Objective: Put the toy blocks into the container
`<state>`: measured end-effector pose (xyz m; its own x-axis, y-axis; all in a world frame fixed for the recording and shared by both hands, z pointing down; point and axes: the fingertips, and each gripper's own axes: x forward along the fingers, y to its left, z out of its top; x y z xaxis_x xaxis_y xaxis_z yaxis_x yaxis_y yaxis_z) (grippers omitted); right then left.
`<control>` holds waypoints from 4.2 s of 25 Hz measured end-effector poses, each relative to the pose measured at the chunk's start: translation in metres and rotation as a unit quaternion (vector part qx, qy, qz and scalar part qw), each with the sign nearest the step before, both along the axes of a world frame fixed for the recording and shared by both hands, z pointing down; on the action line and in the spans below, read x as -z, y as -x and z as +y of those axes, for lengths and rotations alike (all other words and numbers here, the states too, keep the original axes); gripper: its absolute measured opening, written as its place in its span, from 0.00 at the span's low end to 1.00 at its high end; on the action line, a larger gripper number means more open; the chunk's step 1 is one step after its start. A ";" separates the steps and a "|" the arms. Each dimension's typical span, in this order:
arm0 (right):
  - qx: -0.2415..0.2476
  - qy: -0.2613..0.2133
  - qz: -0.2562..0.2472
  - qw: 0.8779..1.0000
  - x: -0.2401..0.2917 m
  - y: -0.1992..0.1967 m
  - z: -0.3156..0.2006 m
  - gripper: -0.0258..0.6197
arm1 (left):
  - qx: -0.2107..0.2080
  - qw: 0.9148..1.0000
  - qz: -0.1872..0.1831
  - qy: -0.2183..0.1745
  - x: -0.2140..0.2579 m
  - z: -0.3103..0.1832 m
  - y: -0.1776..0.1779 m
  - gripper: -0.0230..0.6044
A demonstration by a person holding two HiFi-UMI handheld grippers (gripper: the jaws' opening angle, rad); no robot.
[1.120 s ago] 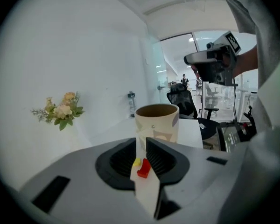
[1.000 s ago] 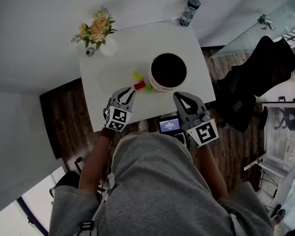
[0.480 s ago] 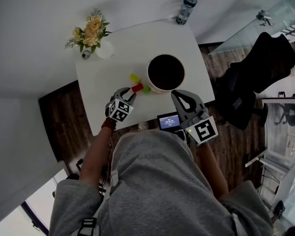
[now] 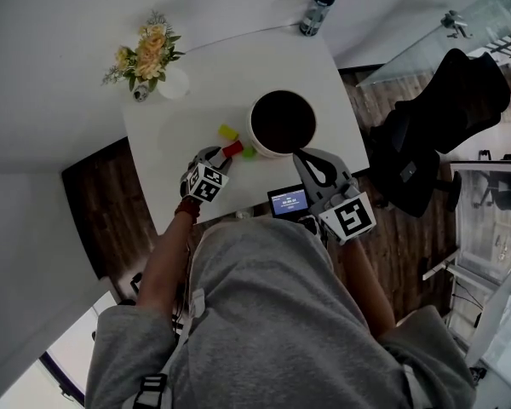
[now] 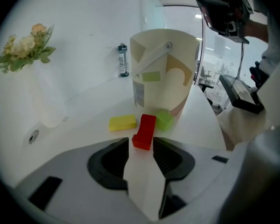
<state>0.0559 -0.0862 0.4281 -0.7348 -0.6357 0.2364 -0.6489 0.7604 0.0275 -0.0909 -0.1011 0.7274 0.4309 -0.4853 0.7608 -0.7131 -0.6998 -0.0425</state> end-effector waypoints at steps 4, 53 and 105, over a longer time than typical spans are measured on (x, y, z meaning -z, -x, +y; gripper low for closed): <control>0.004 0.003 0.000 1.000 -0.004 0.002 -0.003 0.04 | 0.004 1.000 0.000 0.015 -0.010 0.001 0.000 0.30; -0.007 0.026 0.006 1.000 -0.012 -0.003 0.017 0.04 | -0.006 1.000 0.001 -0.003 -0.004 0.006 -0.007 0.25; -0.055 0.035 -0.005 0.998 -0.029 -0.044 -0.023 0.04 | -0.064 0.973 0.124 -0.181 0.199 -0.059 -0.124 0.25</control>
